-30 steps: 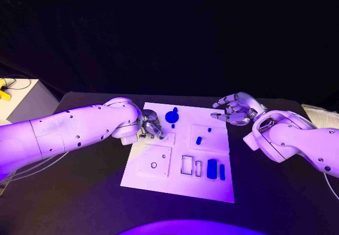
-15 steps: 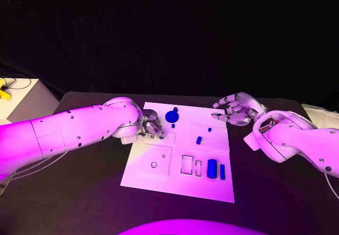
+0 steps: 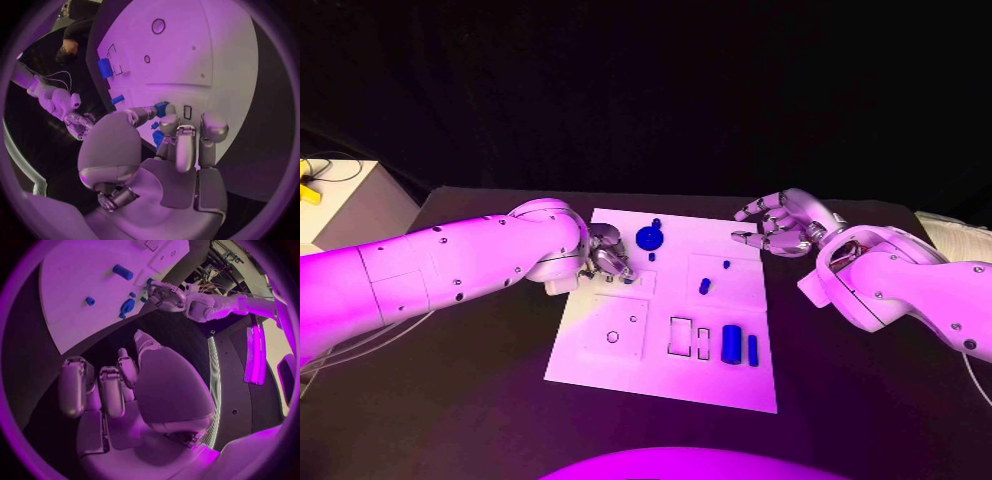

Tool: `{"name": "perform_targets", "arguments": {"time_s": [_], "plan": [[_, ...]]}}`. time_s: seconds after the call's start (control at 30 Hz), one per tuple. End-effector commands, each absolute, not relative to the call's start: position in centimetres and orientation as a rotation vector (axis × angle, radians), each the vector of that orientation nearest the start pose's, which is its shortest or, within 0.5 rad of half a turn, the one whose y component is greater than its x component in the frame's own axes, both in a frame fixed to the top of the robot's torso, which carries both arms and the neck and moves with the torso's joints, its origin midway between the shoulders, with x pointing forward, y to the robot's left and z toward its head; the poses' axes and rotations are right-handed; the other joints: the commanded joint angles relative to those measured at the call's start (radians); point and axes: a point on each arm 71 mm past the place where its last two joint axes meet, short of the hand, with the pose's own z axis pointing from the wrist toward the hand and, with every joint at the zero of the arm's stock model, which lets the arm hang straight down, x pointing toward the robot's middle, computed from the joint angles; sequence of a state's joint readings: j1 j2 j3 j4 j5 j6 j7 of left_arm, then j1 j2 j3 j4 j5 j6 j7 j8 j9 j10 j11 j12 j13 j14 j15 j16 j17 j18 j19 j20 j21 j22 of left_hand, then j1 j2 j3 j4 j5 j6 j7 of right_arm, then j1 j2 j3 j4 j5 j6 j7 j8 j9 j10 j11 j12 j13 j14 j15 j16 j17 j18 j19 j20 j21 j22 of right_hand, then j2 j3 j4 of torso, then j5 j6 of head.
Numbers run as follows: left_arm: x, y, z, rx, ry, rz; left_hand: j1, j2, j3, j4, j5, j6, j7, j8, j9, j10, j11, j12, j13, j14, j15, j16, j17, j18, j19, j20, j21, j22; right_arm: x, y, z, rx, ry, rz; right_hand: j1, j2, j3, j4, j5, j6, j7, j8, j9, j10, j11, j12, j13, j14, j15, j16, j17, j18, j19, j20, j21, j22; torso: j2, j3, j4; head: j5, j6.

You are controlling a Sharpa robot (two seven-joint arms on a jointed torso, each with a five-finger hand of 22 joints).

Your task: Assemble the parts on the task board

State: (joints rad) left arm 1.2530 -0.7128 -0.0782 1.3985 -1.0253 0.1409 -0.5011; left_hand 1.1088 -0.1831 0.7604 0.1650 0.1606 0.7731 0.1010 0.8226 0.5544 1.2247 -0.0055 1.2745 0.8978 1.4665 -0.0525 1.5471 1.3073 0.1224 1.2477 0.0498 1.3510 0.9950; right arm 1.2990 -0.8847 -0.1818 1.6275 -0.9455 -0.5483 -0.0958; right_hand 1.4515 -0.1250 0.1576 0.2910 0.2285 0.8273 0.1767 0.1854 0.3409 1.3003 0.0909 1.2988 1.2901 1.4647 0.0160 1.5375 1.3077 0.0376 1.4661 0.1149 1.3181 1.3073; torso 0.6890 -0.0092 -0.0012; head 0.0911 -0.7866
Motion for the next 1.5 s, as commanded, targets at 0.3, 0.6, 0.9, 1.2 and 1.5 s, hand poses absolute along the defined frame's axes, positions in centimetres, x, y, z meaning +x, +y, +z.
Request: {"name": "perform_targets", "arguments": {"time_s": [0.3,0.6,0.9,1.2,1.5], "plan": [[49.90,19.01,-22.46,-0.173,2.349,-0.411,-0.003,-0.003,-0.039,0.010,-0.010,0.058,-0.043,0.023,-0.021,0.019,-0.006,0.010,0.017,0.087,-0.014,0.009,0.206,-0.014,0.021,-0.005,0.011,0.017,46.90,-20.59,-17.95,0.339,1.667,0.834,-0.003,-0.007,0.006,-0.002,0.004,0.008,0.001,0.004,-0.001,0.004,0.000,0.003,-0.002,0.086,-0.004,-0.005,0.191,0.020,0.001,-0.002,-0.002,0.090,0.000,0.0006,0.0004,0.000,-0.001],[49.96,19.07,-22.42,-0.170,2.343,-0.405,-0.014,-0.017,-0.133,0.057,-0.018,0.076,-0.047,0.029,-0.049,0.033,-0.010,0.017,0.032,0.093,-0.018,0.013,0.224,-0.018,0.037,-0.010,0.018,0.037,46.89,-20.65,-17.97,0.340,1.668,0.832,-0.006,-0.007,0.007,-0.001,0.004,0.007,0.001,0.003,-0.002,0.003,0.000,0.002,-0.003,0.086,-0.004,-0.006,0.190,0.020,0.001,-0.002,-0.003,0.089,0.000,0.0012,-0.0003,0.000,0.000],[50.01,19.14,-22.37,-0.166,2.338,-0.399,-0.008,-0.013,-0.147,0.063,-0.017,0.079,-0.049,0.030,-0.055,0.038,-0.012,0.019,0.037,0.095,-0.020,0.016,0.232,-0.019,0.041,-0.010,0.019,0.042,46.87,-20.71,-17.97,0.341,1.668,0.831,-0.006,-0.007,0.007,-0.001,0.004,0.007,0.001,0.003,-0.002,0.003,0.000,0.002,-0.003,0.086,-0.004,-0.006,0.190,0.020,0.001,-0.002,-0.003,0.089,0.000,0.0013,0.0005,-0.001,-0.001],[49.92,19.32,-22.12,-0.173,2.326,-0.404,0.012,0.002,-0.154,0.064,-0.015,0.083,-0.053,0.032,-0.062,0.043,-0.015,0.020,0.041,0.097,-0.023,0.017,0.239,-0.020,0.045,-0.012,0.021,0.046,46.88,-20.76,-17.98,0.342,1.668,0.829,-0.010,-0.007,0.008,-0.001,0.004,0.007,0.001,0.003,-0.002,0.003,0.000,0.003,-0.003,0.086,-0.004,-0.005,0.190,0.020,0.001,-0.002,-0.004,0.089,0.000,0.0005,0.0001,-0.001,-0.001],[49.44,19.42,-21.66,-0.174,2.327,-0.429,0.018,-0.019,-0.190,0.072,-0.015,0.081,-0.050,0.030,-0.077,0.038,-0.013,0.013,0.031,0.096,-0.022,0.016,0.233,-0.019,0.043,-0.013,0.019,0.042,46.89,-20.78,-18.02,0.342,1.670,0.829,-0.010,-0.007,0.008,-0.001,0.004,0.007,0.001,0.003,-0.002,0.004,0.000,0.003,-0.002,0.086,-0.004,-0.006,0.190,0.020,0.001,-0.002,-0.003,0.089,-0.001,0.0002,0.0013,0.000,0.000]]}}
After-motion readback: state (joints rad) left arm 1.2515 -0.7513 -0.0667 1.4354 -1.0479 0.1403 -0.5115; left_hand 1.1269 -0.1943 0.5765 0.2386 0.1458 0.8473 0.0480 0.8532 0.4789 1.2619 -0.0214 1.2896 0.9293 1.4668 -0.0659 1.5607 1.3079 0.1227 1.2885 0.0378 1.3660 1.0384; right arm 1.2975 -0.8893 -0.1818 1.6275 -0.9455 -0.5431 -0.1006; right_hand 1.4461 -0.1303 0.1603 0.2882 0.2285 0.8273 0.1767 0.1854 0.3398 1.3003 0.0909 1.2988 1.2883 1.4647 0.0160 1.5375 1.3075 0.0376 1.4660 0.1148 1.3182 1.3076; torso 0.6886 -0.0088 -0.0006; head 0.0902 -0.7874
